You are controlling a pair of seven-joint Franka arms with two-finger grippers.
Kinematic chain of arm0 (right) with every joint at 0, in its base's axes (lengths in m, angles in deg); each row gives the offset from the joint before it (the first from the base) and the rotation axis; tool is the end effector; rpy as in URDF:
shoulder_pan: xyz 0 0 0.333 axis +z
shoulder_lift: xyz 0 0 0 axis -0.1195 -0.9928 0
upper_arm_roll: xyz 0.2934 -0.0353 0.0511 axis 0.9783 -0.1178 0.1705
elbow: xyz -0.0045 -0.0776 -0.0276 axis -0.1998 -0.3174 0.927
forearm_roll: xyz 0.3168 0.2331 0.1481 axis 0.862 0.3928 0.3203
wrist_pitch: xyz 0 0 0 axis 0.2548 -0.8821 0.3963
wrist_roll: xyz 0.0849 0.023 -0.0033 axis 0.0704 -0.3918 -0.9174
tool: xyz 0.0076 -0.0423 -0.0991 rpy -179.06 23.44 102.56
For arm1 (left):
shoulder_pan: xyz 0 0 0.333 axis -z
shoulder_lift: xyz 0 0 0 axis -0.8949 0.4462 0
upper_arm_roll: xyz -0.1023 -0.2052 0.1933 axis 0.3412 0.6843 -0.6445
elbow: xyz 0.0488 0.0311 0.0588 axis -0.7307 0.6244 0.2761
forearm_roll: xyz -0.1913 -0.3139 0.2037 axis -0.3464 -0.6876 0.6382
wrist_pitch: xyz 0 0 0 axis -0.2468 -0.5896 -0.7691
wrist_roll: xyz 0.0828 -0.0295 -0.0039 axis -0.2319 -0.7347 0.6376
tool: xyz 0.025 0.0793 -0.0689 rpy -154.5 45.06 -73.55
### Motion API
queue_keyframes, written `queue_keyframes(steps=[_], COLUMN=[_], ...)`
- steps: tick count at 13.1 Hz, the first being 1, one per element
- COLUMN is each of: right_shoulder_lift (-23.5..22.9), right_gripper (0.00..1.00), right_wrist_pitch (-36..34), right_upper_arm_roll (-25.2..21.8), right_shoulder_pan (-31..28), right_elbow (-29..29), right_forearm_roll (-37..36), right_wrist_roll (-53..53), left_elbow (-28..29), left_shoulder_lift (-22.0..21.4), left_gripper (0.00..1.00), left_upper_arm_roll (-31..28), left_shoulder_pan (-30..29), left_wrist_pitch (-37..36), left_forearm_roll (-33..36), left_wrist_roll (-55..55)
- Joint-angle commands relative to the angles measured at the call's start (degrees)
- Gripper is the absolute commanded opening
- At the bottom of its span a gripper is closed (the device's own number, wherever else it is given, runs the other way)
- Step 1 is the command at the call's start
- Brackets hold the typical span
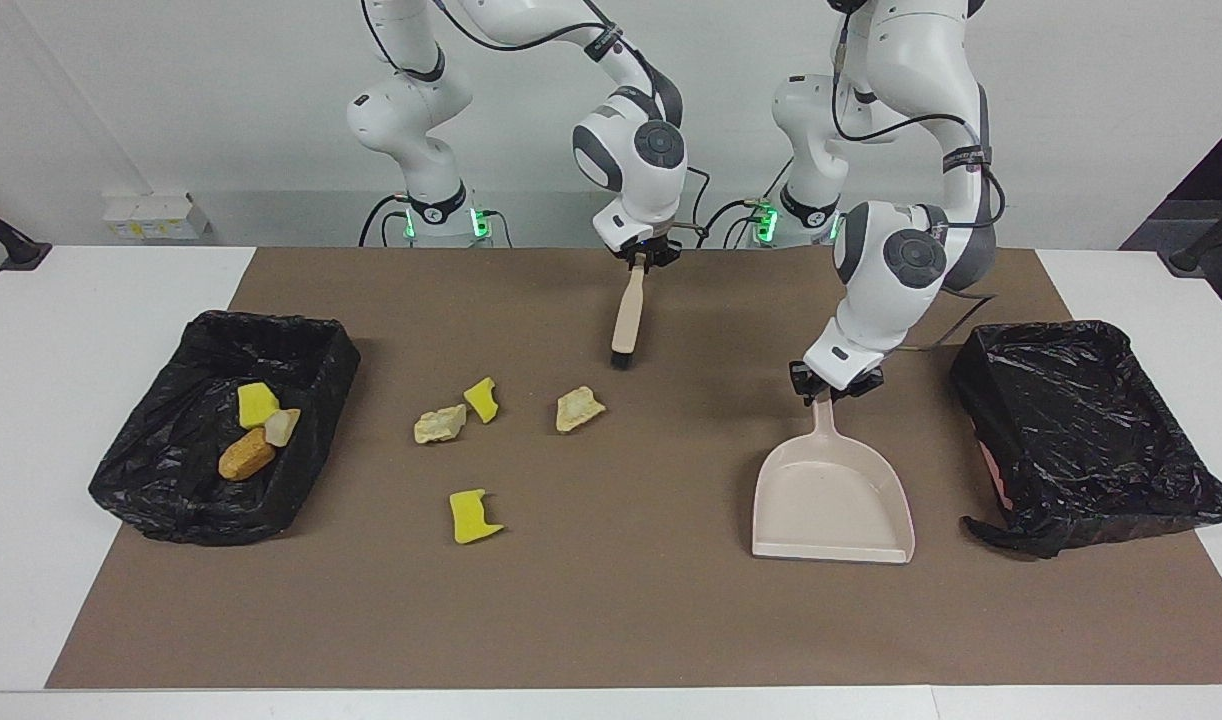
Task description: Sweep and dump trash in bin
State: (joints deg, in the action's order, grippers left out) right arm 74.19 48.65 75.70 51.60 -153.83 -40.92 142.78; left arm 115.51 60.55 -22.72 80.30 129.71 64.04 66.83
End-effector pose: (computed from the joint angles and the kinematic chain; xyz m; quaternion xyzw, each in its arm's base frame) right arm 0.3432 0.4325 0.3097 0.9837 -0.1071 -0.1418 0.0273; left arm 0.5799 -0.1602 0.3265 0.9953 -0.0918 -0.0287 0.0100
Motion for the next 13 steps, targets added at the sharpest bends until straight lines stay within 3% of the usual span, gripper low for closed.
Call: queue_keyframes(steps=[1,6,9,13], right_shoulder_lift=[1.94,4.58,4.41,2.57], right_gripper=[0.0,0.0,0.0,0.0], right_wrist_pitch=[-6.35,-18.66,-20.43,-17.72], right_upper_arm_roll=[0.12,0.11,0.11,0.2], right_shoulder_pan=[-4.38,-13.78,-21.15,-33.9], right_elbow=[4.7,12.0,12.44,11.84], right_forearm_roll=[-0.08,-5.06,-11.05,-14.57], right_wrist_roll=[-3.21,-12.43,-18.13,-27.54], left_elbow=[-7.92,-24.89,-26.42,-27.2], left_shoulder_lift=[2.85,10.67,11.56,11.21], left_gripper=[0.0,0.0,0.0,0.0], left_upper_arm_roll=[0.41,0.49,0.49,0.49], left_shoulder_pan=[-0.98,-2.65,-4.93,-5.64], left_wrist_pitch=[-6.39,-18.61,-19.17,-19.52], left_forearm_roll=[0.26,4.29,4.39,5.18], left_wrist_roll=[-6.64,-18.23,-28.68,-37.75])
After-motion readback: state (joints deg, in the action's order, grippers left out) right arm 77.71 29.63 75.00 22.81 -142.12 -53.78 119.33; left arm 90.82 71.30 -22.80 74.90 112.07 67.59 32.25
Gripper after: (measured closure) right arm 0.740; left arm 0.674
